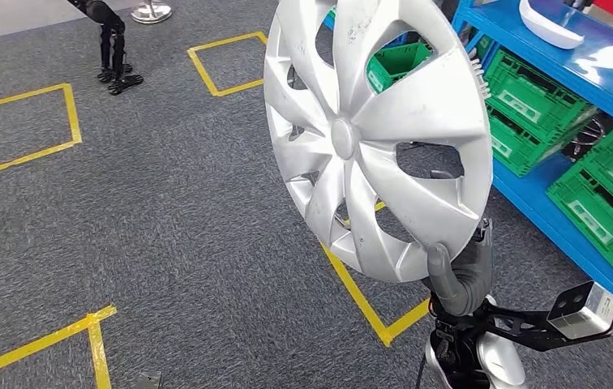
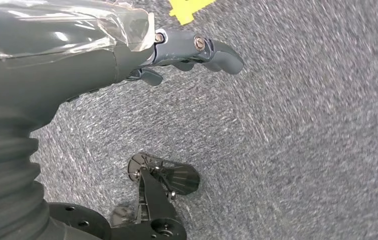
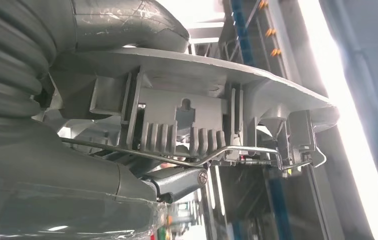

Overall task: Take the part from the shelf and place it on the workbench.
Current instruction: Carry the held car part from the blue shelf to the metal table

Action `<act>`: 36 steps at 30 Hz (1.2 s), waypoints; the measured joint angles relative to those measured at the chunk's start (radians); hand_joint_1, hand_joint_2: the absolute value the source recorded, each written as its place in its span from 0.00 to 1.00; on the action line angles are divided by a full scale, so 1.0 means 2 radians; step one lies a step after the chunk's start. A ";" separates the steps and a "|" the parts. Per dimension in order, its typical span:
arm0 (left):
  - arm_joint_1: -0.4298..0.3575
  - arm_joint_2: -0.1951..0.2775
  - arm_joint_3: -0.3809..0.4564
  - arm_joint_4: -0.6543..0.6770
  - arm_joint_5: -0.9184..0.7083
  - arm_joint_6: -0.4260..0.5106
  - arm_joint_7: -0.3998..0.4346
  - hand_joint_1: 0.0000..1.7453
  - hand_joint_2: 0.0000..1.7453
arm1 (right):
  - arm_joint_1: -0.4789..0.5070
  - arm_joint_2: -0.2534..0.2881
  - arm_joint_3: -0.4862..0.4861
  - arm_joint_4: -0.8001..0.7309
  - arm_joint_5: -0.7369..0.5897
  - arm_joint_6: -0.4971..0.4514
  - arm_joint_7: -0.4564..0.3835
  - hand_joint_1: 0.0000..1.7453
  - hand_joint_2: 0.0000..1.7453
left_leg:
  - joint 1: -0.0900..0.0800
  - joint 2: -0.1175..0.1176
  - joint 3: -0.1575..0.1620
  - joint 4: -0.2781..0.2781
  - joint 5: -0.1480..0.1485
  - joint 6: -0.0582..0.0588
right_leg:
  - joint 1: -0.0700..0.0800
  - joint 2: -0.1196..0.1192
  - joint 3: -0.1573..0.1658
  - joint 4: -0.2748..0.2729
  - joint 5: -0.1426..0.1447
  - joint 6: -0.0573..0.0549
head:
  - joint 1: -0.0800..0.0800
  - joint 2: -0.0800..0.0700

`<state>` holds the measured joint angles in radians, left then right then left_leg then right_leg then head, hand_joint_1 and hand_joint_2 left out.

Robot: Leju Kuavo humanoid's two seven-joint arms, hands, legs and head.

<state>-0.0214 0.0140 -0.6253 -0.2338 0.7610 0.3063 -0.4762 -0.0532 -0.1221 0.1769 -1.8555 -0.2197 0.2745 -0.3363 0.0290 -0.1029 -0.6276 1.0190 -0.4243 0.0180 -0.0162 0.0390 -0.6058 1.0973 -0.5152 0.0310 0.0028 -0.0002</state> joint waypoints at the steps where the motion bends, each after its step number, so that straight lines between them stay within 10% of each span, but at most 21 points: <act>1: -0.001 0.000 0.000 0.000 0.000 0.000 0.000 0.00 1.00 | 0.000 0.000 0.000 0.000 0.000 -0.001 0.000 1.00 1.00 | 0.000 -0.006 -0.001 0.000 0.001 -0.003 | -0.001 0.009 0.012 -0.027 0.011 0.000 | 0.000 0.000; 5: 0.001 -0.001 0.000 0.000 -0.001 0.002 0.004 0.00 1.00 | -0.001 -0.002 0.000 0.002 0.000 -0.003 0.001 1.00 1.00 | 0.003 -0.020 -0.009 -0.002 0.006 -0.016 | 0.002 0.003 0.019 -0.045 0.020 -0.009 | 0.000 0.000; 9: 0.000 -0.001 0.000 0.000 -0.001 0.004 0.007 0.00 1.00 | -0.002 -0.001 0.000 0.003 -0.001 -0.003 0.001 1.00 1.00 | 0.000 0.040 -0.047 0.080 -0.040 -0.023 | 0.003 -0.020 0.022 -0.053 0.024 -0.023 | -0.002 0.000; 12: 0.000 -0.001 0.000 0.000 -0.001 0.005 0.009 0.00 1.00 | -0.002 -0.001 0.000 0.006 -0.002 -0.004 0.002 1.00 1.00 | 0.000 0.049 -0.069 0.138 -0.057 -0.024 | 0.008 -0.032 0.022 -0.053 0.024 -0.025 | -0.002 0.000; 17: -0.001 0.001 0.000 0.000 -0.001 0.006 0.012 0.00 1.00 | -0.002 -0.001 0.000 0.007 -0.005 -0.004 0.002 1.00 1.00 | -0.004 0.059 0.005 0.006 -0.008 -0.015 | 0.014 -0.039 0.020 -0.050 0.022 -0.024 | -0.002 0.000; 36: -0.001 0.002 -0.002 0.001 0.000 -0.007 0.025 0.00 1.00 | -0.001 0.000 0.000 0.010 -0.013 0.000 0.007 1.00 1.00 | -0.010 0.057 -0.002 -0.003 -0.001 -0.006 | 0.014 -0.043 0.008 -0.052 0.029 -0.014 | -0.002 0.000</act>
<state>-0.0238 0.0174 -0.6291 -0.2327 0.7614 0.2921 -0.4254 -0.0544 -0.1223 0.1761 -1.8345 -0.2448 0.2744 -0.3227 0.0099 0.0102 -0.6307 1.0132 -0.4263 0.0062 0.0108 -0.0479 -0.5888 0.9939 -0.4574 0.0026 -0.0004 -0.0002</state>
